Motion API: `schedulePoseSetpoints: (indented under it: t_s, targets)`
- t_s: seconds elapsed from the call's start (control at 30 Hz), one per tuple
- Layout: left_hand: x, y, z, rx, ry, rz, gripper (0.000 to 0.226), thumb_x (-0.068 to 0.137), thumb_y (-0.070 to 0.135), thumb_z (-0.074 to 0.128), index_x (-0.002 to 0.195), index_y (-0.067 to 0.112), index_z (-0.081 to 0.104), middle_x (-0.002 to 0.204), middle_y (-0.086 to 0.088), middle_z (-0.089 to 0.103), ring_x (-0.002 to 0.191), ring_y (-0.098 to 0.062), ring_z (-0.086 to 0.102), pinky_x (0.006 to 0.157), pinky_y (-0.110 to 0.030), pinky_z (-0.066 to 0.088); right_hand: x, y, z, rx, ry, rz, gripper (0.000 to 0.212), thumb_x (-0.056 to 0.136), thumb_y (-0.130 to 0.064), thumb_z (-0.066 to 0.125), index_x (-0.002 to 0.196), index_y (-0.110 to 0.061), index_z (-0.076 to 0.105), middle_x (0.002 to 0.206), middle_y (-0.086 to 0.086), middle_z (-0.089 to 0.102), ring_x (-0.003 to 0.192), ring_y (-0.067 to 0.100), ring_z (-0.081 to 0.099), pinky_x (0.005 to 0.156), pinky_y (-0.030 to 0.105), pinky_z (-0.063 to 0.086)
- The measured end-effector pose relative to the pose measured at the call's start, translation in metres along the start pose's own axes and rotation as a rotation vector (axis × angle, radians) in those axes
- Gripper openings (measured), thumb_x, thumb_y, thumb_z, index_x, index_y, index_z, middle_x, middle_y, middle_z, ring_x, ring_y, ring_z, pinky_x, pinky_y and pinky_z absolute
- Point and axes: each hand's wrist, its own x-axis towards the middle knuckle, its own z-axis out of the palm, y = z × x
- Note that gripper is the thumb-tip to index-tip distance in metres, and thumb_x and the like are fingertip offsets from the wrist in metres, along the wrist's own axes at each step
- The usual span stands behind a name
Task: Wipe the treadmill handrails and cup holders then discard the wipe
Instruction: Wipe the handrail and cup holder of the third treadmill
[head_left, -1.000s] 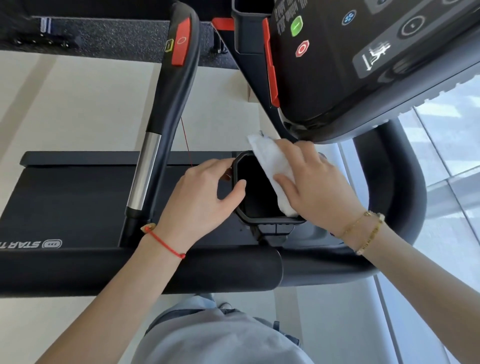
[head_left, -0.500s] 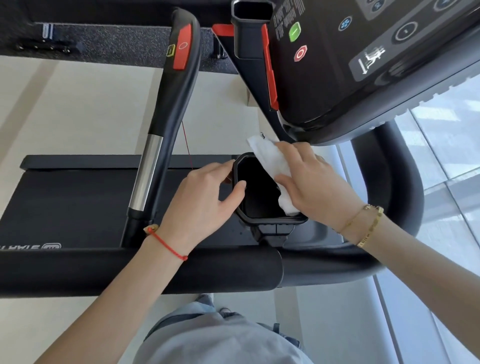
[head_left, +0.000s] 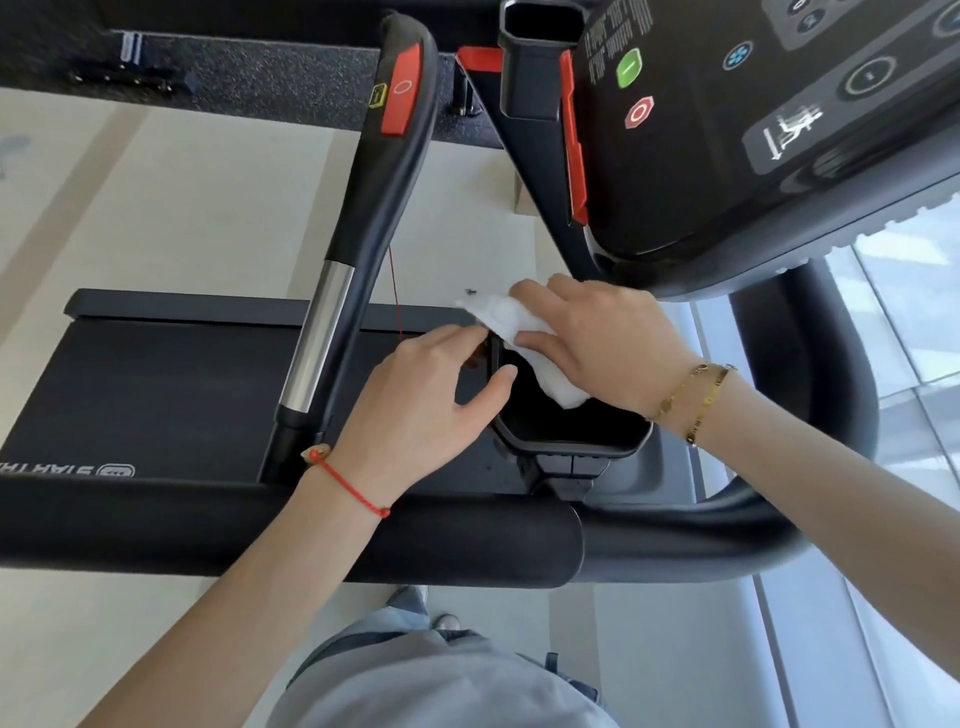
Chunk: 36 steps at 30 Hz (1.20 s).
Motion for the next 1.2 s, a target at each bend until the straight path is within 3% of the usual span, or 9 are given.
schedulePoseSetpoints:
  t_s: [0.1, 0.23, 0.43, 0.53, 0.63, 0.83, 0.97, 1.07, 1.2]
  targets:
    - [0.000, 0.001, -0.001, -0.011, -0.035, -0.011, 0.052, 0.094, 0.049, 0.048, 0.138, 0.023, 0.055, 0.107, 0.007, 0.065, 0.095, -0.013, 0.061, 0.085, -0.039, 0.054, -0.018, 0.006, -0.001, 0.013, 0.000, 0.117, 0.042, 0.100, -0.046, 0.035, 0.131, -0.018, 0.041, 0.101, 0.008, 0.055, 0.080, 0.030, 0.061, 0.056, 0.032, 0.036]
    - [0.001, 0.002, -0.001, -0.018, -0.033, 0.010, 0.043, 0.095, 0.044, 0.051, 0.133, 0.026, 0.059, 0.099, 0.007, 0.065, 0.088, -0.014, 0.060, 0.081, -0.039, 0.054, -0.035, 0.001, -0.001, 0.063, -0.004, 0.254, 0.046, 0.099, -0.041, 0.042, 0.137, -0.016, 0.035, 0.109, 0.012, 0.055, 0.077, 0.034, 0.062, 0.057, 0.029, 0.032]
    - [0.003, 0.002, 0.001, 0.003, -0.039, 0.031, 0.040, 0.096, 0.039, 0.051, 0.130, 0.022, 0.061, 0.087, 0.005, 0.062, 0.081, -0.015, 0.060, 0.076, -0.040, 0.055, -0.071, -0.007, 0.004, 0.612, 0.026, 0.572, 0.053, 0.094, -0.048, 0.048, 0.131, -0.014, 0.032, 0.074, -0.003, 0.048, 0.057, 0.009, 0.042, 0.048, 0.023, 0.028]
    - [0.002, 0.002, 0.000, 0.000, -0.033, 0.023, 0.042, 0.096, 0.039, 0.051, 0.133, 0.021, 0.060, 0.091, 0.004, 0.065, 0.085, -0.016, 0.063, 0.080, -0.040, 0.055, -0.058, 0.001, 0.006, 0.701, -0.026, 0.585, 0.049, 0.096, -0.044, 0.048, 0.130, -0.014, 0.032, 0.080, 0.002, 0.052, 0.064, 0.015, 0.048, 0.051, 0.028, 0.032]
    - [0.001, 0.003, 0.000, 0.000, -0.035, 0.012, 0.041, 0.096, 0.040, 0.051, 0.131, 0.022, 0.061, 0.092, 0.003, 0.066, 0.086, -0.018, 0.063, 0.081, -0.041, 0.055, -0.039, 0.008, 0.006, 0.735, -0.021, 0.597, 0.046, 0.098, -0.036, 0.050, 0.132, -0.008, 0.039, 0.092, 0.006, 0.053, 0.077, 0.023, 0.050, 0.064, 0.029, 0.037]
    - [0.002, 0.005, 0.000, 0.016, -0.050, 0.002, 0.040, 0.095, 0.040, 0.049, 0.126, 0.020, 0.063, 0.090, -0.001, 0.066, 0.084, -0.021, 0.064, 0.079, -0.042, 0.055, -0.071, -0.007, 0.014, 0.785, 0.035, 0.645, 0.045, 0.097, -0.035, 0.053, 0.127, -0.008, 0.033, 0.075, -0.005, 0.047, 0.063, 0.004, 0.047, 0.043, 0.014, 0.035]
    - [0.002, 0.005, 0.001, 0.018, -0.038, -0.009, 0.042, 0.096, 0.041, 0.048, 0.130, 0.022, 0.061, 0.090, 0.000, 0.065, 0.084, -0.020, 0.063, 0.079, -0.041, 0.055, -0.057, 0.001, 0.013, 0.800, -0.003, 0.649, 0.041, 0.096, -0.034, 0.054, 0.120, -0.007, 0.036, 0.079, -0.002, 0.050, 0.063, 0.008, 0.048, 0.045, 0.009, 0.037]
    - [0.000, 0.005, 0.002, 0.014, -0.028, -0.016, 0.046, 0.096, 0.042, 0.049, 0.137, 0.022, 0.057, 0.095, 0.003, 0.065, 0.089, -0.016, 0.063, 0.081, -0.039, 0.055, -0.042, 0.007, 0.009, 0.860, 0.001, 0.652, 0.048, 0.097, -0.031, 0.052, 0.136, -0.009, 0.034, 0.100, 0.005, 0.057, 0.075, 0.017, 0.052, 0.053, 0.015, 0.035]
    - [-0.001, 0.006, 0.003, 0.009, -0.012, -0.027, 0.048, 0.096, 0.042, 0.050, 0.138, 0.021, 0.055, 0.108, 0.005, 0.066, 0.101, -0.014, 0.062, 0.088, -0.038, 0.054, -0.065, -0.008, 0.012, 0.835, 0.032, 0.679, 0.036, 0.097, -0.033, 0.053, 0.118, -0.011, 0.034, 0.080, -0.008, 0.044, 0.065, 0.001, 0.043, 0.046, 0.011, 0.035]
